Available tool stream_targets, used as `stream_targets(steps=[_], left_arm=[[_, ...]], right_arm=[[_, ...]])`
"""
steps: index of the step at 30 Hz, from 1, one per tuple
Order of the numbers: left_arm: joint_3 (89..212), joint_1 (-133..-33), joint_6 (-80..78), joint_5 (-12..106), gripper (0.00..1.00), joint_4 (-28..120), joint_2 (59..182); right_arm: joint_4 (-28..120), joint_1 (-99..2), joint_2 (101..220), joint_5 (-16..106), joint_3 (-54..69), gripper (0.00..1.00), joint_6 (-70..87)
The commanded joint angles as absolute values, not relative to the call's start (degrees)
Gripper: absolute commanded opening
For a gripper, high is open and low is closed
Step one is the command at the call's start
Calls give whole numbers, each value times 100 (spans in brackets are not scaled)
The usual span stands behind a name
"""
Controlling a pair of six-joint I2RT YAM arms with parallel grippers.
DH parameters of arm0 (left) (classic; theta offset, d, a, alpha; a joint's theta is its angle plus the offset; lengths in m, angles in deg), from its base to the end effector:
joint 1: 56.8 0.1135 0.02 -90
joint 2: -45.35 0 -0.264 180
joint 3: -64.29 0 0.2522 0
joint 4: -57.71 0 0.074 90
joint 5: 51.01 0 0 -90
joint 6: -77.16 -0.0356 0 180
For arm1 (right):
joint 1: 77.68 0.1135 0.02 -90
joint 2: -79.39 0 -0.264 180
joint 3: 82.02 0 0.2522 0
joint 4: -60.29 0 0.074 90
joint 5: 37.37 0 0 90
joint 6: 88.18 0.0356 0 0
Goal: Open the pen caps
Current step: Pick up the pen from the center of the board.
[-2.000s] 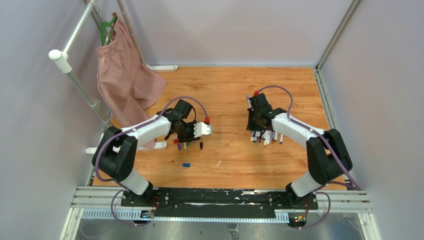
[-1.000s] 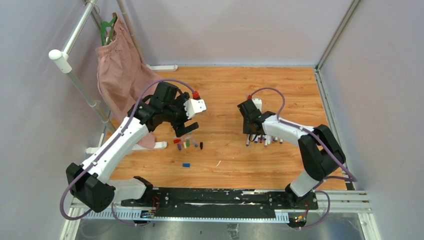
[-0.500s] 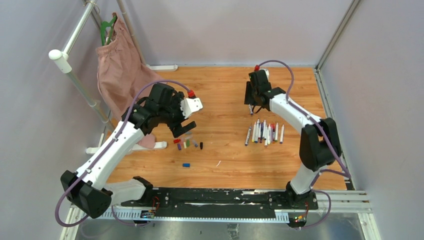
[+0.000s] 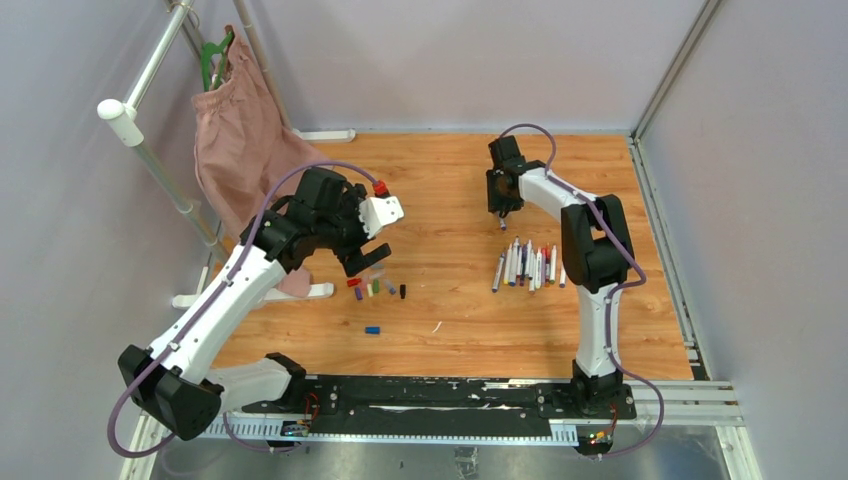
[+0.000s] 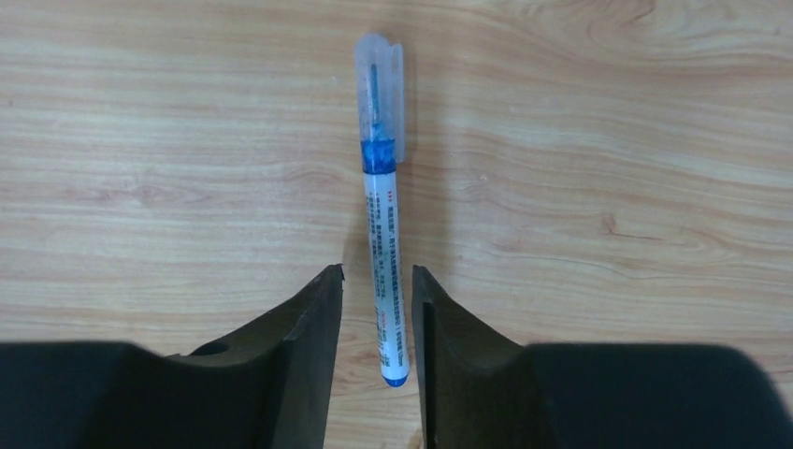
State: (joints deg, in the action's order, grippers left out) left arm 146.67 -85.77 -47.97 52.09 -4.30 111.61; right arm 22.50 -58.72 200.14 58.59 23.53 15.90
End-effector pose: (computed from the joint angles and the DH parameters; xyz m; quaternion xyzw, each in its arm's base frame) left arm 0.1987 -0.1193 0.3472 0.5249 0.7577 -0.0855 0.3782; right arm 0.4402 0.1473 0.1869 -0.0238 0.9469 0.0429 0.3179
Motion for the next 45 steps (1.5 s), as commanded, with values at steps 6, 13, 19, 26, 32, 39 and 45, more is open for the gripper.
stream_targets(steps=[6,13,19,26,32,39,45], left_arm=[[14685,-8595,-4662,5221,100,-483,11062],[14674,-8597,-4707,5450,100,-483,11018],[14614,-8598,-4781,5674,100,-481,11008],[14582,-8598,-4803,5819,100,-483,10987],[14551,-8598,-4889,5754,100,-483,10961],[14564,-8598,-4952,5958,100,-483,11078],[14181,-8598,-5900,6504,100,-474,11037]], right_arm=[[1954,-5933,20213,5526,2357,17,1363],[1958,-5939,20198,5092,2218,0,1264],[2189,-5925,19794,4500,1829,0,1259],[2168,-5892,19778,4745,1774,19,1326],[2044,-5760,20047,4920,1879,23,1212],[2025,-5533,19989,5112,1689,3,1074],[2389,-5510,19108,2761,1390,0,1402]])
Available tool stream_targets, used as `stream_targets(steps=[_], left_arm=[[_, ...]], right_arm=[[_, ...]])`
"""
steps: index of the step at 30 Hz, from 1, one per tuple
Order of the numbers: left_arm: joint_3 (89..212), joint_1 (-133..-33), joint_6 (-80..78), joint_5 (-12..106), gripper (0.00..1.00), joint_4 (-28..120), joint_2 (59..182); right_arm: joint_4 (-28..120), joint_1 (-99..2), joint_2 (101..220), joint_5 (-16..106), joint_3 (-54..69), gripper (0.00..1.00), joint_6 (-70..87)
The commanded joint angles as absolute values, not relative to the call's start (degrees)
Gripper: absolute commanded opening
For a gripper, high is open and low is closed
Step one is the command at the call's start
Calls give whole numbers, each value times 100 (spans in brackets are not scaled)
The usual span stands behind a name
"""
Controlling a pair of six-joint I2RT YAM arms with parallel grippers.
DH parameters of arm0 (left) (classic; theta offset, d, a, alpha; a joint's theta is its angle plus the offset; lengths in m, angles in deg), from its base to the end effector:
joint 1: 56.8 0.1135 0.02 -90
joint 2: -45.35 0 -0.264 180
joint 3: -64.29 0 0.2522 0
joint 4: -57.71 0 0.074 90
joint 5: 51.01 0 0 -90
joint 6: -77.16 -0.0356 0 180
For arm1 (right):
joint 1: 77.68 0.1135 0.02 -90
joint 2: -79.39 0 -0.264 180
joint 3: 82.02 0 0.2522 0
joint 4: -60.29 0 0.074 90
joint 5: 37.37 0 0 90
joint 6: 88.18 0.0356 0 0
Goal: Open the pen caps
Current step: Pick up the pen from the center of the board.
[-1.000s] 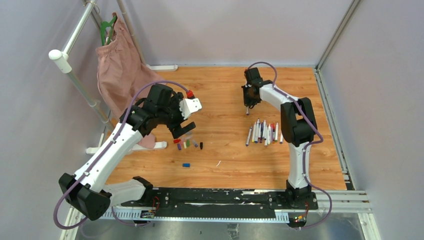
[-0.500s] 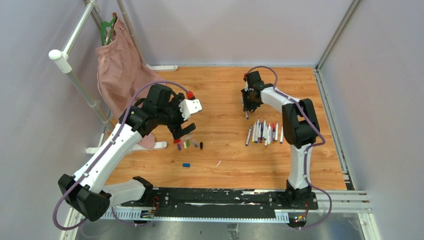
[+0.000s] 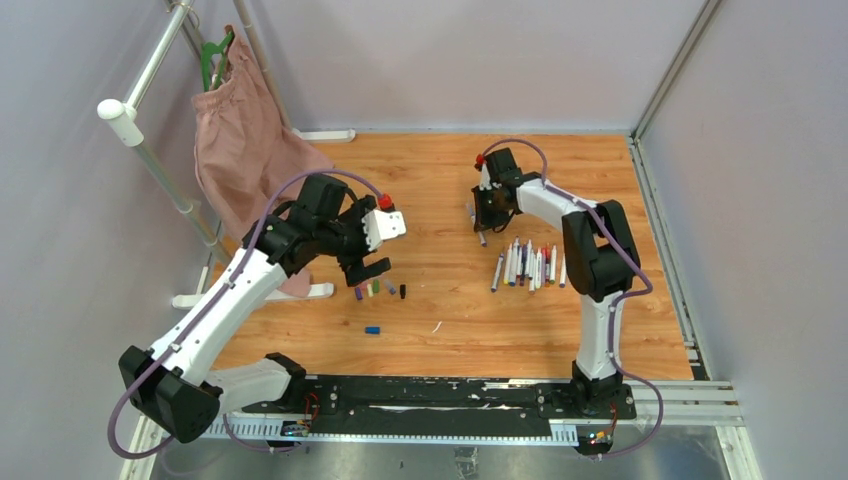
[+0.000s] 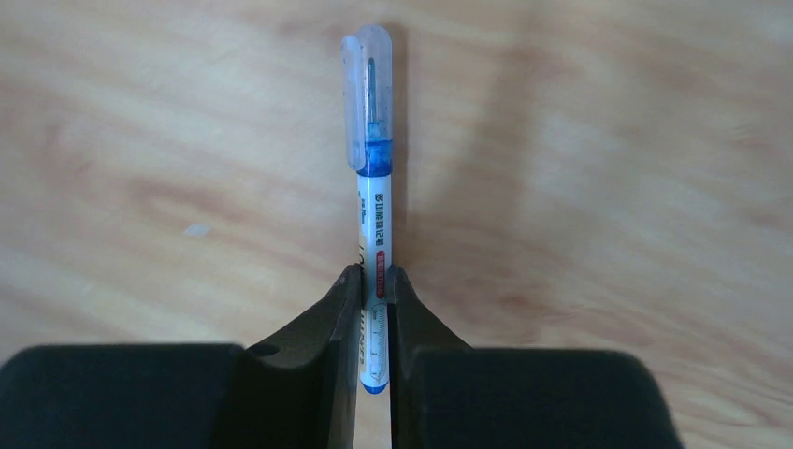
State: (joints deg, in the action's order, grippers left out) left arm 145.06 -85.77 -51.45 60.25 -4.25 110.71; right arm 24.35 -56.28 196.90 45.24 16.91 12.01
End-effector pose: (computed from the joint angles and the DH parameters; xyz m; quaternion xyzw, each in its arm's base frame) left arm 0.1921 -0.1211 0.3427 0.5645 0.7208 -0.1402 0.3769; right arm 0.4121 0.1664 0.1783 -0.1124 0.9440 0.1418 0.2759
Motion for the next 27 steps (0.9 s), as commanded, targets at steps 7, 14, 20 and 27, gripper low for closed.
stream_targets(steps=[7,14,20,27], left_arm=[[13748,-8598,-7533,6247,100,-444,11157],[14032,-8651,-8229,6322,100,-377,11478],[13959,-9058,-8368,6286,100,-496,11564],[13756,-9156,-8423,6650,75,-808,11543]], right_arm=[[2437,-4968,18320,-139,598,0,1996],[2439,-4057,18093,-1443,228,0,2274],[2263,-3799,18250,-1888,559,0,2302],[2098,-3731,18389,-1975,692,0,2222]])
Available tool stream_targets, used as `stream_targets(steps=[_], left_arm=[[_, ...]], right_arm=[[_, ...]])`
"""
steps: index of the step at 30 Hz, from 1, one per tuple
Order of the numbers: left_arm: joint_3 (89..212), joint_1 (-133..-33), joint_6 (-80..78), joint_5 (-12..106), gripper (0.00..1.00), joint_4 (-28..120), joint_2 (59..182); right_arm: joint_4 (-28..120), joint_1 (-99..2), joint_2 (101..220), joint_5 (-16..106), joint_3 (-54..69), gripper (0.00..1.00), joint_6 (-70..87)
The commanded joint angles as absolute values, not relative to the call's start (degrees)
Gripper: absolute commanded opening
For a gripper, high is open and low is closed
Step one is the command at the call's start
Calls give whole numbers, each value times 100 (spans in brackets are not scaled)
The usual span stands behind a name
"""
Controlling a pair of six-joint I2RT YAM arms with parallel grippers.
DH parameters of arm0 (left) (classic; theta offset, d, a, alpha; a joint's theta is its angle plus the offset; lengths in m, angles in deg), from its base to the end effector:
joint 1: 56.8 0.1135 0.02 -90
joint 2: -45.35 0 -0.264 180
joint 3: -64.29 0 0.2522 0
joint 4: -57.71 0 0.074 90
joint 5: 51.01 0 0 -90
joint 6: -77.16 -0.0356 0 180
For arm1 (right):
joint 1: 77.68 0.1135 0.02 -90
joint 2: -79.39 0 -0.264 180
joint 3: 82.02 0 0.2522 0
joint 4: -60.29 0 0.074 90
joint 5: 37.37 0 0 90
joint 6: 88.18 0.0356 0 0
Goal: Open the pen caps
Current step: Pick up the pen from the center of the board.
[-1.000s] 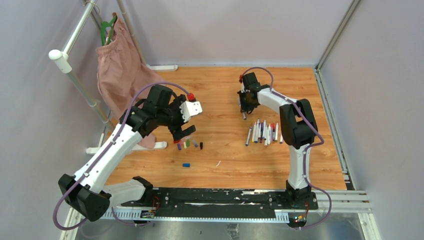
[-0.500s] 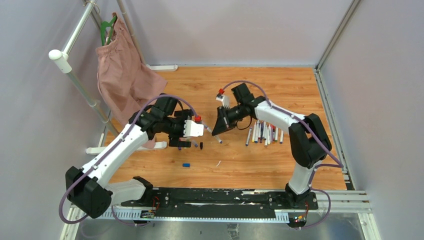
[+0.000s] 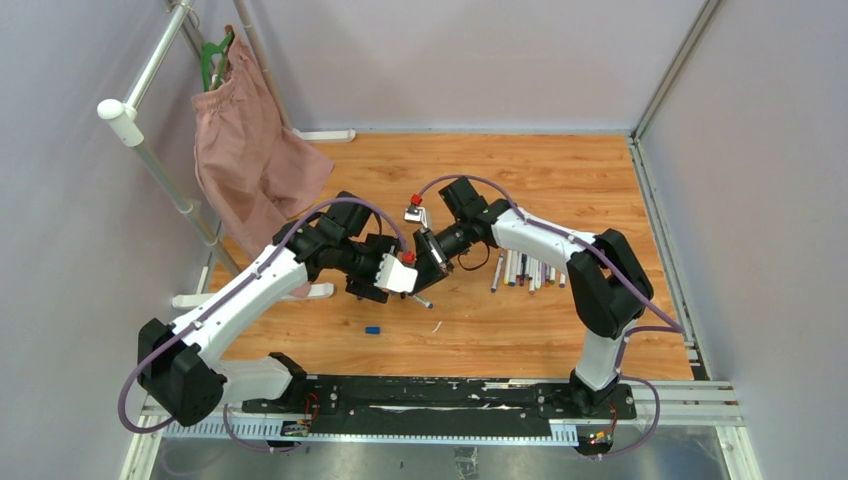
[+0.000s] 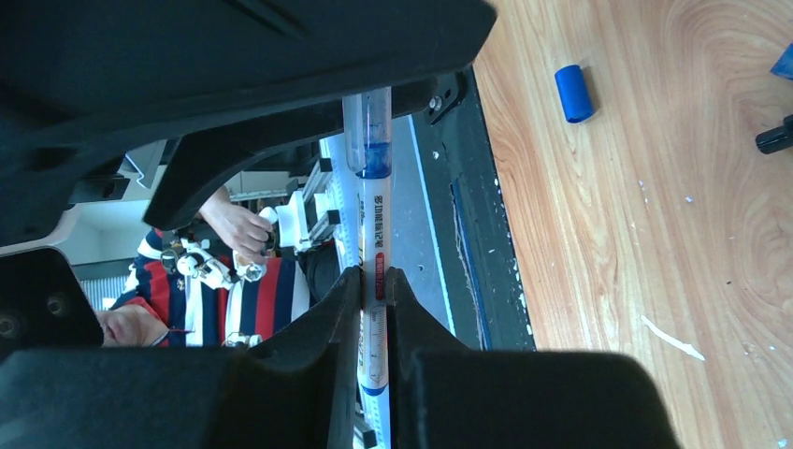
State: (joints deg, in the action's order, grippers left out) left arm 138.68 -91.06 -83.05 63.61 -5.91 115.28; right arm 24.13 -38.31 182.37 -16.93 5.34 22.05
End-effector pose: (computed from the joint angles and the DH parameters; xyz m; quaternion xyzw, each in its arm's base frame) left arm 0.1862 -0.1448 0.2898 0.7793 0.5320 -0.1153 0.3105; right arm 0.2692 0.2641 0.2349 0.3132 -0.7342 -0.6014 0.0345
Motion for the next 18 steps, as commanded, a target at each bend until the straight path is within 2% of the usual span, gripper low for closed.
stream_targets(steps=[1,4,12,15,16,17,18], left_arm=[[13763,-9152,-8374,6676,67,-809,11554],[13811,-9169,-8203,6785,49,-808,11571],[13679,-9207,-7933,6934,23,-828,11534],[13584,-9259,-7892,6882,0,-851,11452],[13580,-9265,-7840,6855,0,-852,11443],[13589,-9267,-7762,6833,0,-852,11439],[13615,-9266,-7668,6820,0,-861,11441]], right_arm=[[2089,-3722,18416,-1964,712,0,2216],[2069,-3679,18502,-1943,798,0,2212],[2478,-3567,18596,-1854,854,0,2532],[2912,-3567,18567,-1860,696,0,2830],[2914,-3567,18565,-1811,681,0,2842],[2917,-3563,18555,-1773,656,7,2849],[2913,-3551,18532,-1711,634,20,2860]])
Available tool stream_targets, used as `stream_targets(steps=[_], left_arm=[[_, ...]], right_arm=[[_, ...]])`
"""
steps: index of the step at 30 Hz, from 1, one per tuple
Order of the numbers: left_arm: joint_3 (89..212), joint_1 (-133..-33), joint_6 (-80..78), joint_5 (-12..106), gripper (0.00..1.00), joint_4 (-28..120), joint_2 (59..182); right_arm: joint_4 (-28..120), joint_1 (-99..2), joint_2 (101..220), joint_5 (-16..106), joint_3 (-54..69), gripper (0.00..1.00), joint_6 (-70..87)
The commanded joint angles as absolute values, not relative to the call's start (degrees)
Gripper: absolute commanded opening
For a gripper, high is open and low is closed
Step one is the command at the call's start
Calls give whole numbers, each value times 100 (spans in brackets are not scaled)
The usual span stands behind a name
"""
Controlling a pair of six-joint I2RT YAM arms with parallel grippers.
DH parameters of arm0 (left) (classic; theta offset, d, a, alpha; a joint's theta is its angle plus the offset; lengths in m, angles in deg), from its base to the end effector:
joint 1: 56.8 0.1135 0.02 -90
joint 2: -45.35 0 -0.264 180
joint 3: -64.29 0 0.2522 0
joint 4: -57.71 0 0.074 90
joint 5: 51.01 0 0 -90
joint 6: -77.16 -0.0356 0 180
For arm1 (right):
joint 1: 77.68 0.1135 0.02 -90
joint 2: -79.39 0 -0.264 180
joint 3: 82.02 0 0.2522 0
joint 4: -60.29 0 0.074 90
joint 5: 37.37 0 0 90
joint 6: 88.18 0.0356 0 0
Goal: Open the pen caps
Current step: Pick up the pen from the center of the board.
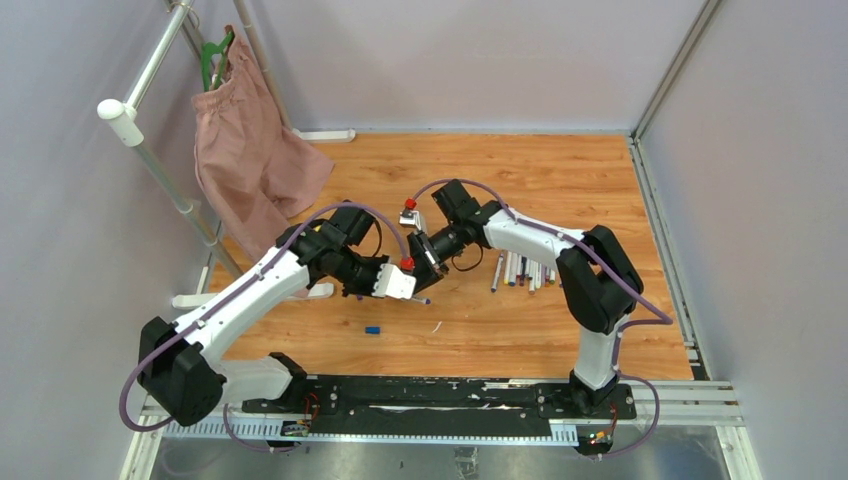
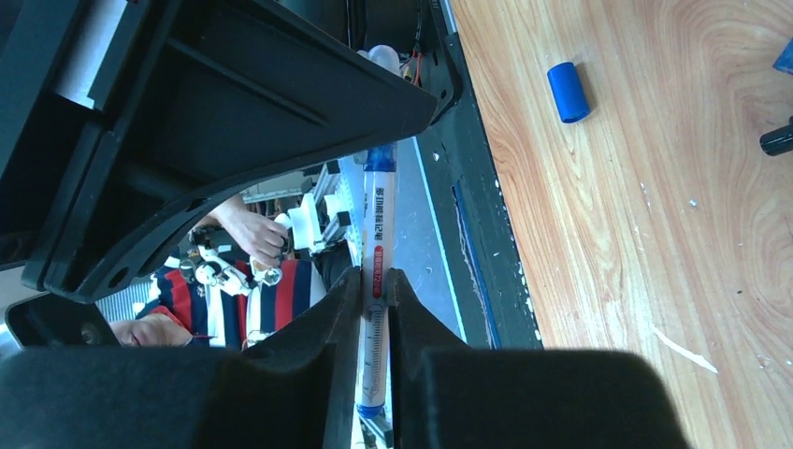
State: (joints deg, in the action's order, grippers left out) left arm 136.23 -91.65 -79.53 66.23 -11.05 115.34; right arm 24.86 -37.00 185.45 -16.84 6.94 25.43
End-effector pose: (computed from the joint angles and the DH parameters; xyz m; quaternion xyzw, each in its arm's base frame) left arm 0.1740 -0.1410 0.2730 0.7674 0.5654 -0.1682 0.2511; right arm 0.2715 0.2773 0.2244 0.2965 -0.7425 -0.5973 0.0636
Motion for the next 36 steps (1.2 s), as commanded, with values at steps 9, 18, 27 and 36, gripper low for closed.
stream_targets(steps=[9,18,27,36], left_arm=[[13938,-9266,-7117,6633,0,-1017,11574],[14000,-9266,-6710,6718,54,-1247,11222],[13905,-9234,-5969,7730,71,-1027,11015],[14008,-9067,-5588,8770,61,-900,10960]], right_arm=[[2871,-3241,18395,-1502,497,36,2833],[2328,-3260,17155,607,93,0,1252],[2500,-3172,16378,590,-422,0,547],[2692,-3150,16414,-237,-416,0,796]])
